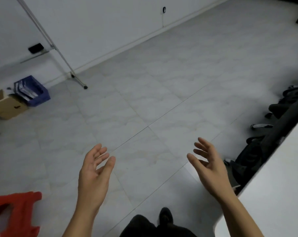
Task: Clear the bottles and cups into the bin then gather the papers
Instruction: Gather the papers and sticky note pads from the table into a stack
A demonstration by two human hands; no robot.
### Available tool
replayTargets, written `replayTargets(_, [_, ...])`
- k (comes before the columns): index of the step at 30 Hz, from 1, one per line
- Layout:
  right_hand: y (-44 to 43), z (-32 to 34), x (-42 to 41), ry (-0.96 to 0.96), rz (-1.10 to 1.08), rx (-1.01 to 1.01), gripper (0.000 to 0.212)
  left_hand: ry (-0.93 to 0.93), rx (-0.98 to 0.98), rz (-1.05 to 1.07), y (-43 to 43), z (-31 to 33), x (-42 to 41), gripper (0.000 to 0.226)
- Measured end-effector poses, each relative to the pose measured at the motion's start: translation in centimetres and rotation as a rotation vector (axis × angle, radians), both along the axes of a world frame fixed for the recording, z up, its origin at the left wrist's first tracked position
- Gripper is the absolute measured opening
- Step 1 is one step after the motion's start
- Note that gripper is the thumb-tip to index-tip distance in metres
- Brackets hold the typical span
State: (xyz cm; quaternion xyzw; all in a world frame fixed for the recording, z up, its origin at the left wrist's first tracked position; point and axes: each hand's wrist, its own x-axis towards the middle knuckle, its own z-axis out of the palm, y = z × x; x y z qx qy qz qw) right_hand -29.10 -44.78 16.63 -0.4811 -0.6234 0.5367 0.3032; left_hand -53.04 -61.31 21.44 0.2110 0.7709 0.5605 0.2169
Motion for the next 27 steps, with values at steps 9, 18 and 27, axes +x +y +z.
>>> replayTargets(9, [16.3, -1.5, -10.6, -0.061, -0.224, -0.009, 0.057, -0.091, -0.001, -0.222, 22.5, -3.2, -13.2, 0.045])
replayTargets(18, [27.4, 0.4, -9.9, -0.067, -0.73, -0.036, 0.052, -0.085, -0.044, -0.794, 49.7, -1.0, -14.4, 0.045])
replayTargets(27, [44.0, -4.3, -3.8, -0.025, -1.09, -0.086, 0.052, -0.088, -0.118, -1.103, 73.8, -4.0, -3.9, 0.046])
